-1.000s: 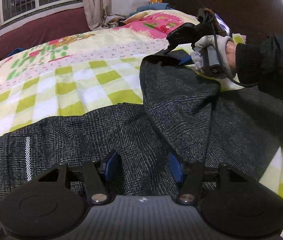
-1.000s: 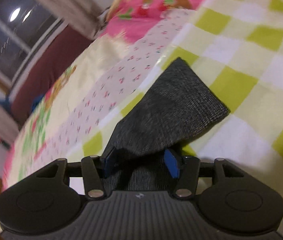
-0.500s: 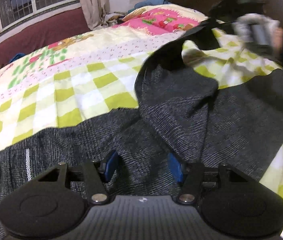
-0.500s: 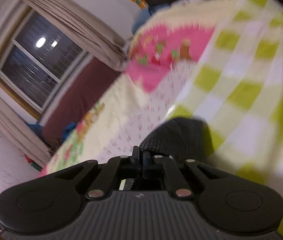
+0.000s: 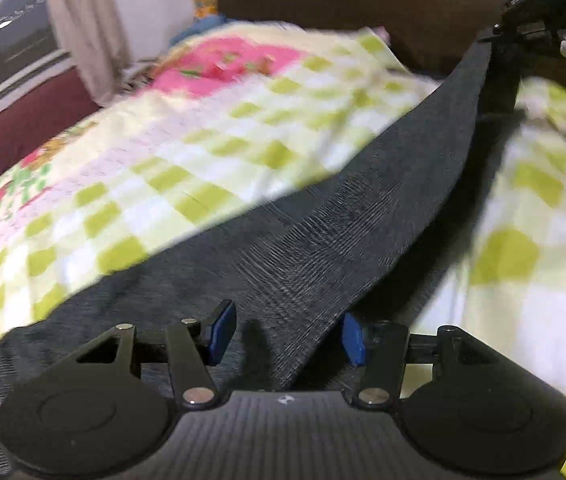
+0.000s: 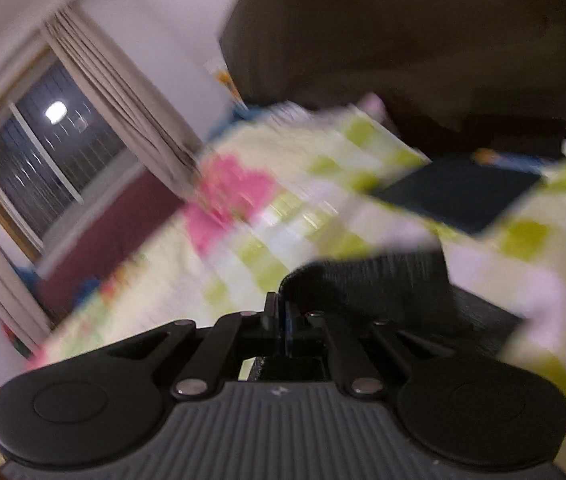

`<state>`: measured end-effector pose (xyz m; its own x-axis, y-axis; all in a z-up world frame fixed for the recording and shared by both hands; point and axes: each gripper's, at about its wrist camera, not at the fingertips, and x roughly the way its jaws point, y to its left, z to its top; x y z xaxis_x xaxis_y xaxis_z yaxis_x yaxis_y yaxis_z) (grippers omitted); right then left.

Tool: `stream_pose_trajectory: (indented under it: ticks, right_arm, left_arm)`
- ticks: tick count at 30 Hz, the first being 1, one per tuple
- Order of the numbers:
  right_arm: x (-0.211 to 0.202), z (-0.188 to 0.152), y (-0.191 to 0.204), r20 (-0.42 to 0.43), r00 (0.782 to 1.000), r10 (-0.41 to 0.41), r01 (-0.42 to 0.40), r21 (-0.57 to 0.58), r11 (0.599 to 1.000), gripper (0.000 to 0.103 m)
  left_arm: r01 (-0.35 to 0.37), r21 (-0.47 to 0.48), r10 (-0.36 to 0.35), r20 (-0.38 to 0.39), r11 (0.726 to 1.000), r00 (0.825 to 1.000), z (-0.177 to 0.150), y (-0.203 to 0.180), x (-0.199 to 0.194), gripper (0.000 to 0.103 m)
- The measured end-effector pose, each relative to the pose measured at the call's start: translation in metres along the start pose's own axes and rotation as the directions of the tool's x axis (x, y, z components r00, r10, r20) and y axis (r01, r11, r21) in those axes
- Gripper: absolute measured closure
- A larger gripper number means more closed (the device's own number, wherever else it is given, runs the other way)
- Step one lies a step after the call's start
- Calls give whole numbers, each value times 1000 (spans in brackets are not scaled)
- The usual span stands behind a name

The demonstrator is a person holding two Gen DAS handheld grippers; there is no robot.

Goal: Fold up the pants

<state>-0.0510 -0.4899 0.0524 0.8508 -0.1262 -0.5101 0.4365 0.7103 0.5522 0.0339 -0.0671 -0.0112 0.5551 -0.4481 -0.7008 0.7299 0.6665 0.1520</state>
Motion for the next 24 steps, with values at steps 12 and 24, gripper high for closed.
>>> stream_pose_trajectory:
  ticks: [12,24]
  right_arm:
    - [30,-26,-67,15,999,49,-51,330,943,67]
    - [13,33,2,182,944,275,-292,75,953,98]
  left_arm:
    - [-12,74,19,-99,997,995,-5,-18,10,33]
    - [-8,99,18,-98,995,995,5,-21,12,33]
